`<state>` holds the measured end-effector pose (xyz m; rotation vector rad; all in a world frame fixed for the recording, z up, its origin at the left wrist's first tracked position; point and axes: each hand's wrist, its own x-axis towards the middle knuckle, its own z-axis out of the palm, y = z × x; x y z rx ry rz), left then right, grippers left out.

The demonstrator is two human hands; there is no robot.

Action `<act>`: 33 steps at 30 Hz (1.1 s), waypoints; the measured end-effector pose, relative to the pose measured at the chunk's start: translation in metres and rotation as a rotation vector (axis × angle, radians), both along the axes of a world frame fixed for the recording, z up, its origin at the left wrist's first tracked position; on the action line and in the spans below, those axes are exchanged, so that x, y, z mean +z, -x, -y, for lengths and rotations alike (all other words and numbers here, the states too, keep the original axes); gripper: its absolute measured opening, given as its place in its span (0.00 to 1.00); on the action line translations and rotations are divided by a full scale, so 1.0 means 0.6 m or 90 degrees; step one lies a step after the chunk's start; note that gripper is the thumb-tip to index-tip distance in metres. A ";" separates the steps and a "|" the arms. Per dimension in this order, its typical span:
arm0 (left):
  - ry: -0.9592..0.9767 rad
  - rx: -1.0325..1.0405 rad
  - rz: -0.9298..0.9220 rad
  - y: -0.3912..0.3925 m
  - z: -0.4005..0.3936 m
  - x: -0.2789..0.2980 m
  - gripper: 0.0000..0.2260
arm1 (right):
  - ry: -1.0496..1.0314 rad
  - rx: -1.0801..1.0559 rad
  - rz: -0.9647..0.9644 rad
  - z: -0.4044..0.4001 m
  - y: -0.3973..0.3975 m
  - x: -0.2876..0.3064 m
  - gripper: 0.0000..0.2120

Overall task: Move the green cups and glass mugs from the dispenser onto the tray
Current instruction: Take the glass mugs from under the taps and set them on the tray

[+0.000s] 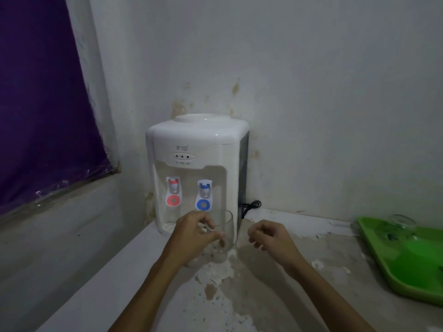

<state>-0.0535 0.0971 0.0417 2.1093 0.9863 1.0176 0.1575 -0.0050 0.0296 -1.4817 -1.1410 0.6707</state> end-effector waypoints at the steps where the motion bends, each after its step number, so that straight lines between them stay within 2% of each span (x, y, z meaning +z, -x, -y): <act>1: 0.000 -0.020 0.014 -0.016 0.010 0.007 0.13 | 0.004 -0.010 -0.025 0.009 -0.009 0.000 0.05; 3: -0.002 -0.056 0.035 -0.062 0.028 0.021 0.13 | 0.020 -0.027 -0.101 0.034 -0.038 0.003 0.05; 8: -0.034 -0.126 0.087 -0.185 0.078 0.055 0.13 | 0.049 -0.040 -0.366 0.101 -0.110 0.015 0.14; 12: -0.028 -0.174 0.133 -0.295 0.137 0.071 0.13 | 0.016 -0.039 -0.592 0.164 -0.173 0.029 0.19; 17: -0.002 -0.230 0.162 -0.407 0.206 0.071 0.12 | -0.070 -0.023 -0.762 0.222 -0.246 0.037 0.26; 20: 0.022 -0.263 0.174 -0.464 0.243 0.069 0.12 | -0.139 -0.053 -0.807 0.250 -0.288 0.044 0.25; 25: 0.017 -0.314 0.178 -0.550 0.291 0.072 0.13 | -0.237 -0.068 -0.853 0.296 -0.358 0.047 0.29; 28: 0.030 -0.358 0.177 -0.600 0.302 0.074 0.12 | -0.248 -0.108 -0.825 0.317 -0.401 0.056 0.23; 30: 0.036 -0.386 0.172 -0.631 0.303 0.075 0.14 | -0.256 -0.146 -0.814 0.329 -0.438 0.059 0.24; 33: 0.044 -0.414 0.143 -0.671 0.296 0.069 0.18 | -0.262 -0.218 -0.730 0.346 -0.491 0.069 0.21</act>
